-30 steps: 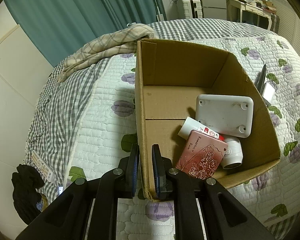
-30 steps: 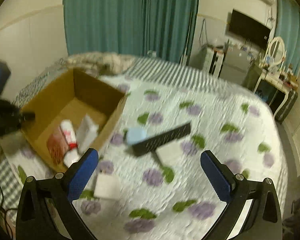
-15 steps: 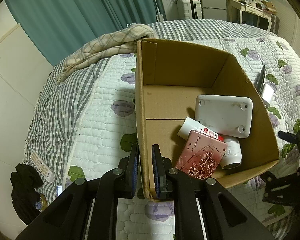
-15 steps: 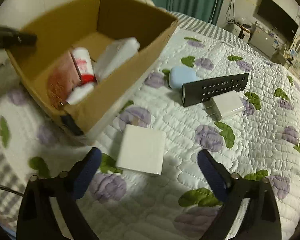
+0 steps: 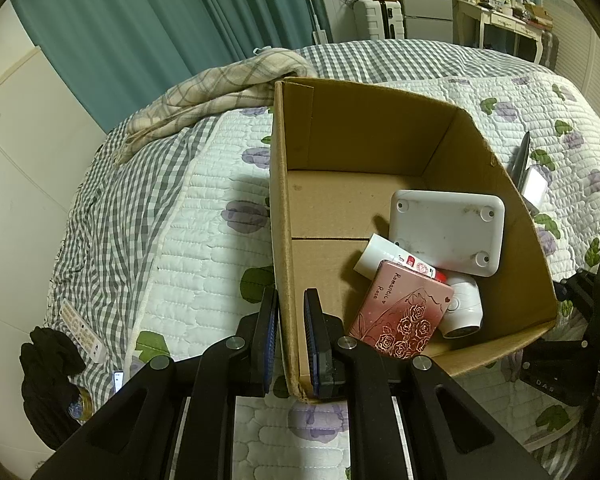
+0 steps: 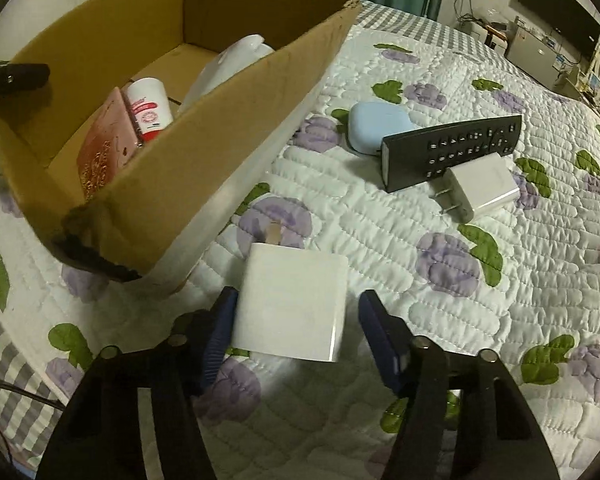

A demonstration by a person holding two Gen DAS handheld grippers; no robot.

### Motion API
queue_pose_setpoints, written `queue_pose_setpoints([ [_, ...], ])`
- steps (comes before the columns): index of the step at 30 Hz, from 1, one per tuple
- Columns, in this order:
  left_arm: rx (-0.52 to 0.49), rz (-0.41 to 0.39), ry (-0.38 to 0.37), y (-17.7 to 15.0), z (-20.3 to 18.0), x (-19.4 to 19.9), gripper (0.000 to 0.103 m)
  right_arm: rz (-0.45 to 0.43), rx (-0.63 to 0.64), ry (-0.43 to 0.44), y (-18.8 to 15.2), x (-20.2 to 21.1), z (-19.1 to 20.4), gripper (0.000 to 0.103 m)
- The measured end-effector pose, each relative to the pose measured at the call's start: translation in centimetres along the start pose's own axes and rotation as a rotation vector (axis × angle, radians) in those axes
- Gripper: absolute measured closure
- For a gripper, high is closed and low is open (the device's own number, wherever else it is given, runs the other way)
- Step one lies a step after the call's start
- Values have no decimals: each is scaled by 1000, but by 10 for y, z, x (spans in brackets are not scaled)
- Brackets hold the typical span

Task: Organize rigid objects
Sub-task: 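Reach the right gripper to the white square charger and grasp it, then carry the white square charger into the box with the right gripper and release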

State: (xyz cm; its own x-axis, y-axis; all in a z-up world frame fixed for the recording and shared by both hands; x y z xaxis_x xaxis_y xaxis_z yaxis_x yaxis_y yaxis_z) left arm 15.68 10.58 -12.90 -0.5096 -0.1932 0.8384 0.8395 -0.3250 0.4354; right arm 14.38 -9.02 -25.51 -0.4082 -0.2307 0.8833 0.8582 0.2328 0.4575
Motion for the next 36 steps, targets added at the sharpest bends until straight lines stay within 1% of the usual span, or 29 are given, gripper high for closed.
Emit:
queue_pose_setpoints([
  [1, 0, 0, 0, 0, 0, 0, 90, 2, 2, 5, -1, 1, 1, 50],
  [9, 0, 0, 0, 0, 0, 0, 90, -19, -3, -3, -2, 6, 0, 50],
  [12, 0, 0, 0, 0, 0, 0, 90, -47, -21, -7, -2, 16, -3, 51],
  [18, -2, 1, 1, 0, 0, 0, 90, -129, -83, 16, 11, 49, -14, 52],
  [23, -3, 1, 2, 1, 0, 0, 90, -211, -94, -7, 36, 85, -27, 52],
  [25, -2, 0, 1, 1, 1, 0, 90, -259, -98, -17, 53, 105, -33, 52],
  [29, -3, 0, 2, 1, 1, 0, 90, -335, -94, -2, 86, 135, -34, 52],
  [32, -1, 0, 0, 1, 0, 0, 90, -388, -73, 11, 112, 153, -25, 52],
  [36, 1, 0, -1, 1, 1, 0, 90, -414, -45, 59, 134, 161, -1, 52],
])
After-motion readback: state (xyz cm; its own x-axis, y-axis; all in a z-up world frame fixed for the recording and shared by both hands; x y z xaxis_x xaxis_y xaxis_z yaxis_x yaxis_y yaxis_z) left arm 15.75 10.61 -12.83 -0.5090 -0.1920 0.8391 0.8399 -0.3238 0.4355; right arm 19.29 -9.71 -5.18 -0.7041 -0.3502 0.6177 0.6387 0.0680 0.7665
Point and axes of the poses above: each gripper's, at about its wrist camera, not at the fingertips, and x roughly against the way its jaws point, z to its left, y to its top, the point moved 9 cm from there along -x, roughly the way its jaws point, and after that the axes turned 8 degrees about -x, right-handed, at the moved point
